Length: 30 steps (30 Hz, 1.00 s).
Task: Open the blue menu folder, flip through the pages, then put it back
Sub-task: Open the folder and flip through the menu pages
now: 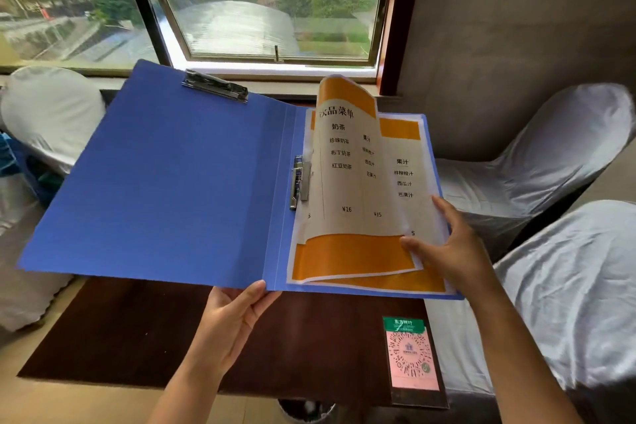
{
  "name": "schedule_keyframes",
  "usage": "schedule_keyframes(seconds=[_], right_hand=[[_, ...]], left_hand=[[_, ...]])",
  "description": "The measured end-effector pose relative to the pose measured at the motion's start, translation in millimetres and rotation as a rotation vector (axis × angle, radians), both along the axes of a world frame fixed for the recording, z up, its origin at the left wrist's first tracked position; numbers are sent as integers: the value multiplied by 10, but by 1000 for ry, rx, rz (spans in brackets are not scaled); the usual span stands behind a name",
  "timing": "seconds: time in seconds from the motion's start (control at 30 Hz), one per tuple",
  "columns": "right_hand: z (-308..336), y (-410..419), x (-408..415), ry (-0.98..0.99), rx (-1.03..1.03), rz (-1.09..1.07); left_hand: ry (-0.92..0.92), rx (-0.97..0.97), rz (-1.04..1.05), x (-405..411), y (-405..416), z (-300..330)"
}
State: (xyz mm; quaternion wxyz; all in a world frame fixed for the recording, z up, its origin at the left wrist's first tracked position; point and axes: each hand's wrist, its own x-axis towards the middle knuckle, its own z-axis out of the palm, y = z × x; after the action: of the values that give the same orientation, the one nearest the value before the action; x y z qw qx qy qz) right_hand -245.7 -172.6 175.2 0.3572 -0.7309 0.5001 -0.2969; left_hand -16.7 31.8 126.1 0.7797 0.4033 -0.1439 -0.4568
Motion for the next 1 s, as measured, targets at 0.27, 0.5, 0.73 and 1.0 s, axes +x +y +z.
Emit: schedule_keyframes(seconds=[0.27, 0.5, 0.73, 1.0], right_hand=[[80, 188, 467, 410, -348, -70], [329, 620, 1064, 193, -222, 288], [490, 1017, 1419, -234, -88, 731], [816, 672, 1407, -904, 212, 671]], left_hand=[[-12, -51, 25, -106, -95, 0], [-18, -18, 25, -180, -146, -41], [-2, -85, -2, -256, -196, -4], [25, -49, -25, -266, -147, -15]])
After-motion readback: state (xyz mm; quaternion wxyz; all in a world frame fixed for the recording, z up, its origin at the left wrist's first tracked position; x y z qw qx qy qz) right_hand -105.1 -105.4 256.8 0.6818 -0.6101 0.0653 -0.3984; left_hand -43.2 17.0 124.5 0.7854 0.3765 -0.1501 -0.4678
